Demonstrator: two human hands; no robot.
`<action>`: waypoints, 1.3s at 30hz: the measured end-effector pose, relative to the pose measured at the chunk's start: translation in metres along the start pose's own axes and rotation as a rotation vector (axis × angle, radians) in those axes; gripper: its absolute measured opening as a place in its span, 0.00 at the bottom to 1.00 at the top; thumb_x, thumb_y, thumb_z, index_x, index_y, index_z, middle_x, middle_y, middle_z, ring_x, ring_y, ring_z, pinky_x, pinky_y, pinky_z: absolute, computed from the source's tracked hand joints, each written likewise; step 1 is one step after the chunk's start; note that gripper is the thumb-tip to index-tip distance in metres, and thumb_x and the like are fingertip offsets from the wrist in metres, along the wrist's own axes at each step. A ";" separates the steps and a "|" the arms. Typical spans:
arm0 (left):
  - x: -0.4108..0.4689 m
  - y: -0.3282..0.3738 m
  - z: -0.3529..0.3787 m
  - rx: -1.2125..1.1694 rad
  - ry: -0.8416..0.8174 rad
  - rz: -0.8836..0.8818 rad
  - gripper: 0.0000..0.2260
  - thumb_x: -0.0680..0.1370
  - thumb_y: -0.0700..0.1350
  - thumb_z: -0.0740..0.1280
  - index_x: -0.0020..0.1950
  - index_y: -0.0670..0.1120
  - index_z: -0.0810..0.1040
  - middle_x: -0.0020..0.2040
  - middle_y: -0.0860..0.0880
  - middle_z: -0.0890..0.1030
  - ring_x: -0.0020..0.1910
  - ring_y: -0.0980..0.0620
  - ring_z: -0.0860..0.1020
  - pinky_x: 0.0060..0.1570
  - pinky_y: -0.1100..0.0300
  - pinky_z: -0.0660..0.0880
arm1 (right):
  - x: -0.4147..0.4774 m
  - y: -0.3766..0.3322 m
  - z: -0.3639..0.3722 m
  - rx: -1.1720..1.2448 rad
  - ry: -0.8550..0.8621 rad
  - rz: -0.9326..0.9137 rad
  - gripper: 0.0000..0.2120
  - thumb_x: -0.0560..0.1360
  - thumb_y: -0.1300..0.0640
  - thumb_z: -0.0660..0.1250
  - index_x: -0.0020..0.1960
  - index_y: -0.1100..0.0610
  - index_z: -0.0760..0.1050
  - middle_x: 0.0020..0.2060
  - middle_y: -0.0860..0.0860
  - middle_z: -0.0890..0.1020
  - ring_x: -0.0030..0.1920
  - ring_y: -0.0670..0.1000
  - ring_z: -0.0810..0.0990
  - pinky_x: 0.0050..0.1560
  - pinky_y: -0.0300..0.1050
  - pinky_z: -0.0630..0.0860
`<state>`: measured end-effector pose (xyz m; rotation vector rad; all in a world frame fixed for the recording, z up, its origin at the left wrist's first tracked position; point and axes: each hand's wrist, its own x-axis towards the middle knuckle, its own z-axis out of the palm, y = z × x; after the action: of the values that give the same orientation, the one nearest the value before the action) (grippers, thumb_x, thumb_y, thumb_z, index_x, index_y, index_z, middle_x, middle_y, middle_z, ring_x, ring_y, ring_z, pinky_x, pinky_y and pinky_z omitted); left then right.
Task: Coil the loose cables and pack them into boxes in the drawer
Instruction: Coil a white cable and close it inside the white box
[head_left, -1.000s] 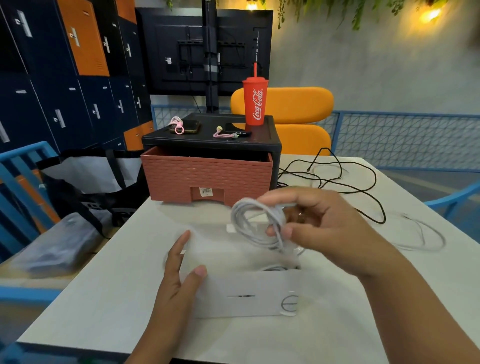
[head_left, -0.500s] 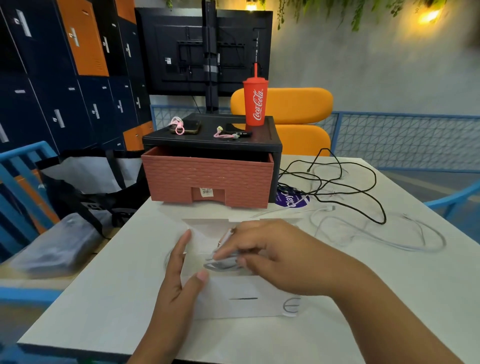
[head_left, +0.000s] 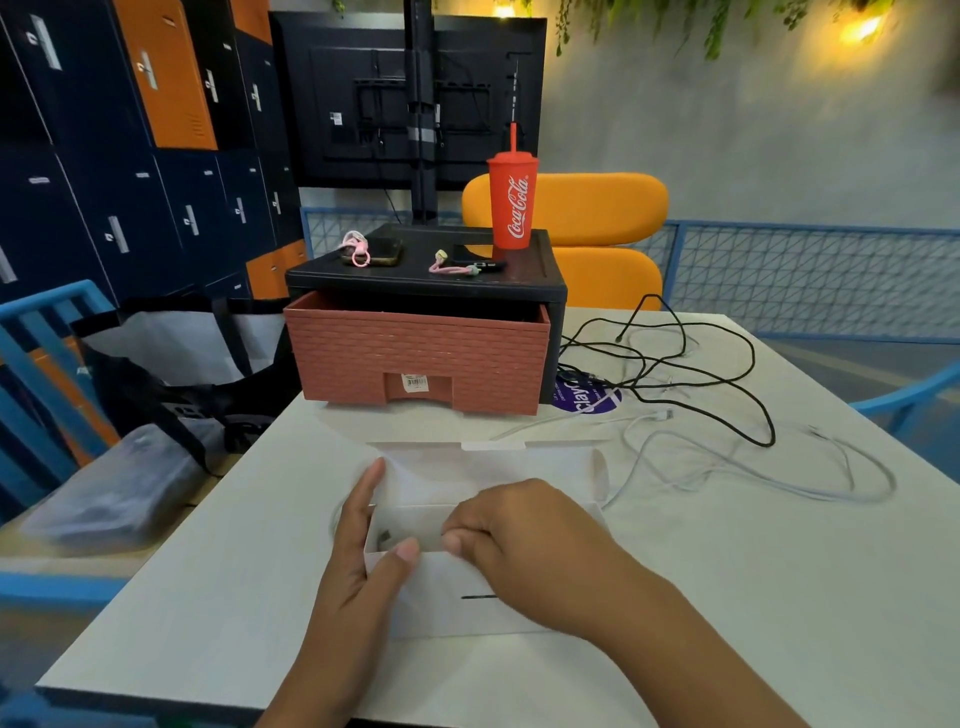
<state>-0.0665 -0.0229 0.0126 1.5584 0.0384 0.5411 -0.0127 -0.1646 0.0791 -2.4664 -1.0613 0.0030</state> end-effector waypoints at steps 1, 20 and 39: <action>0.000 -0.001 -0.001 0.010 -0.005 0.003 0.27 0.68 0.48 0.62 0.64 0.65 0.62 0.56 0.82 0.67 0.55 0.83 0.64 0.46 0.84 0.63 | -0.003 0.003 0.001 -0.002 0.041 -0.019 0.12 0.78 0.51 0.58 0.51 0.54 0.79 0.48 0.51 0.81 0.50 0.50 0.76 0.52 0.45 0.72; 0.002 -0.009 0.003 0.088 -0.034 -0.087 0.27 0.79 0.44 0.59 0.67 0.66 0.48 0.54 0.78 0.60 0.47 0.90 0.59 0.43 0.88 0.58 | -0.060 0.063 0.042 0.864 0.458 0.283 0.31 0.63 0.39 0.65 0.65 0.35 0.61 0.55 0.29 0.77 0.54 0.28 0.74 0.46 0.20 0.68; 0.004 -0.016 0.002 0.221 -0.163 -0.116 0.12 0.78 0.46 0.64 0.59 0.60 0.71 0.50 0.64 0.80 0.46 0.67 0.78 0.42 0.73 0.72 | -0.067 0.068 0.039 0.813 0.605 0.449 0.08 0.76 0.57 0.65 0.51 0.47 0.69 0.48 0.43 0.78 0.33 0.34 0.75 0.31 0.25 0.69</action>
<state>-0.0572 -0.0217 -0.0012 1.7990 0.0657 0.3254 -0.0205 -0.2357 0.0047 -1.7183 -0.1618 -0.1345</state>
